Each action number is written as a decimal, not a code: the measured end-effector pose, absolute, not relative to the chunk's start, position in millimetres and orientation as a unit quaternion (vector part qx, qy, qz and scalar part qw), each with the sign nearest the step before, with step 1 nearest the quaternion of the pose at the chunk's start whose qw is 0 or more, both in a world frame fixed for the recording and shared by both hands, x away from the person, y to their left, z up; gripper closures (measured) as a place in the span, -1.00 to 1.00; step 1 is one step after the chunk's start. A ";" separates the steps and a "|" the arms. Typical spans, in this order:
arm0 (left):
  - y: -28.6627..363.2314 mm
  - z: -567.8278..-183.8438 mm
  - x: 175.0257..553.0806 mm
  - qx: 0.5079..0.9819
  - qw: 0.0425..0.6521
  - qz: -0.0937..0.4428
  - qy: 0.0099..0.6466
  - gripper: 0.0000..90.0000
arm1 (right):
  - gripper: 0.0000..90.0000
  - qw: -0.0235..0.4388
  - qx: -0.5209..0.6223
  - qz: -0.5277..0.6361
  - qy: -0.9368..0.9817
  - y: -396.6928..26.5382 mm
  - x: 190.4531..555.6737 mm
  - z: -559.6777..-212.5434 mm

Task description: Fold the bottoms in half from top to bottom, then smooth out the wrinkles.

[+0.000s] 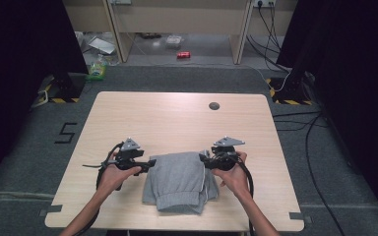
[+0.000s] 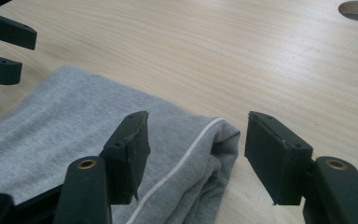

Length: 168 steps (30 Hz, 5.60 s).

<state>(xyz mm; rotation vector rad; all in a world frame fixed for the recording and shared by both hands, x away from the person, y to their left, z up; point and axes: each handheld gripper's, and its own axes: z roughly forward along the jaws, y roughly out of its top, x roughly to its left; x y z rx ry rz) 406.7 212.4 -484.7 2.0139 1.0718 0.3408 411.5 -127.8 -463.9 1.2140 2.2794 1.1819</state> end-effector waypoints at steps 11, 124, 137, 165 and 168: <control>211.1 -500.0 416.7 0.802 0.396 0.127 0.429 -0.32 | -0.15 0.145 0.437 0.402 0.792 -132.5 420.7 -478.1; 228.8 -500.5 477.4 0.754 0.420 0.123 0.489 -0.19 | -0.20 0.126 0.499 0.411 0.752 -140.8 494.3 -483.0; 245.8 -496.4 440.4 0.763 0.423 0.117 0.475 -0.30 | -0.22 0.142 0.467 0.405 0.773 -142.9 453.8 -473.6; 235.3 -511.3 387.5 0.790 0.415 0.127 0.433 -0.38 | -0.25 0.140 0.445 0.409 0.784 -136.7 406.3 -479.6; 233.2 -511.1 385.7 0.789 0.417 0.128 0.432 -0.40 | -0.26 0.138 0.447 0.408 0.784 -143.0 399.2 -481.5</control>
